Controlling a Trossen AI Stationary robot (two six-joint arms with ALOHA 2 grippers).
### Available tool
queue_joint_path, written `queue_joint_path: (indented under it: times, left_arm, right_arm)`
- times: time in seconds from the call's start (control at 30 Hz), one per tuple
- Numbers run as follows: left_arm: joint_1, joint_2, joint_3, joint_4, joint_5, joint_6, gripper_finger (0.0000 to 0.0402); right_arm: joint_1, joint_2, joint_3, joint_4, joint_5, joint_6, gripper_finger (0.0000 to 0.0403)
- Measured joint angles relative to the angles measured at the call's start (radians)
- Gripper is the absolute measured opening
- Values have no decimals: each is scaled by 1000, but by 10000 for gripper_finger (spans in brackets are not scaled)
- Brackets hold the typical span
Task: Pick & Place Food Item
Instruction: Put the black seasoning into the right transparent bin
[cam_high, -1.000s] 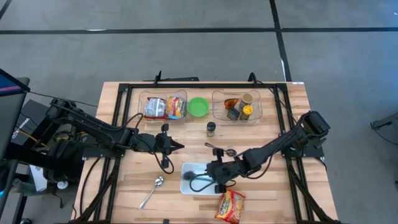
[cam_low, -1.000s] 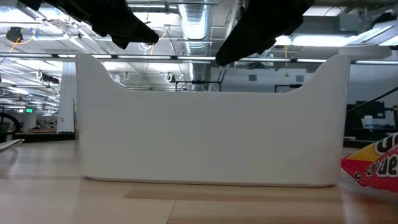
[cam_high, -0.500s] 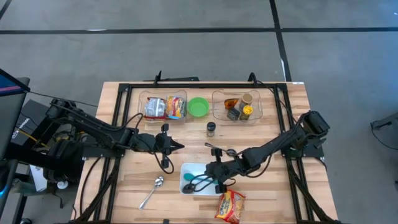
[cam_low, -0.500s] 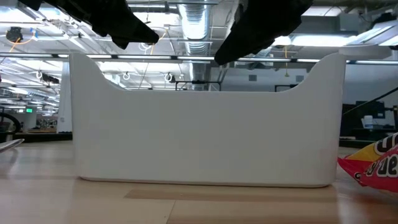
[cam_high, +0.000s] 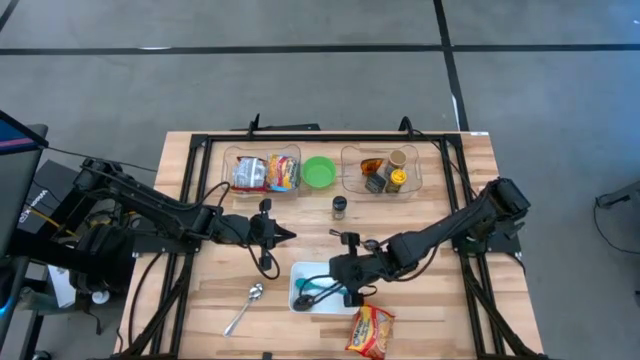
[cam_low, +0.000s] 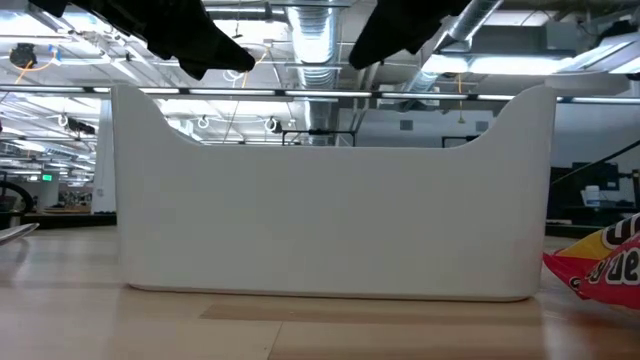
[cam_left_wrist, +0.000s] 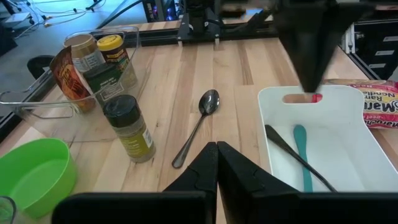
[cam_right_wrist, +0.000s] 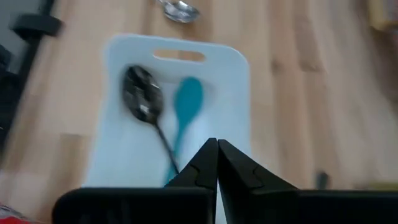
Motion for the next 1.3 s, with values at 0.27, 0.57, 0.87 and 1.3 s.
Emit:
queue_joint_path:
  times: [0.27, 0.57, 0.87, 1.3]
  left_arm:
    - [0, 0, 0, 0, 0, 0, 4]
    - [0, 0, 0, 0, 0, -4, 4]
    - [0, 0, 0, 0, 0, -4, 4]
    - [0, 0, 0, 0, 0, -5, 4]
  right_arm:
    - [34, 0, 55, -211, 216, 21, 3]
    - [47, 0, 55, -370, 304, 125, 3]
    - [46, 0, 1, -530, 365, 280, 3]
    - [46, -94, -145, -608, 373, 482, 3]
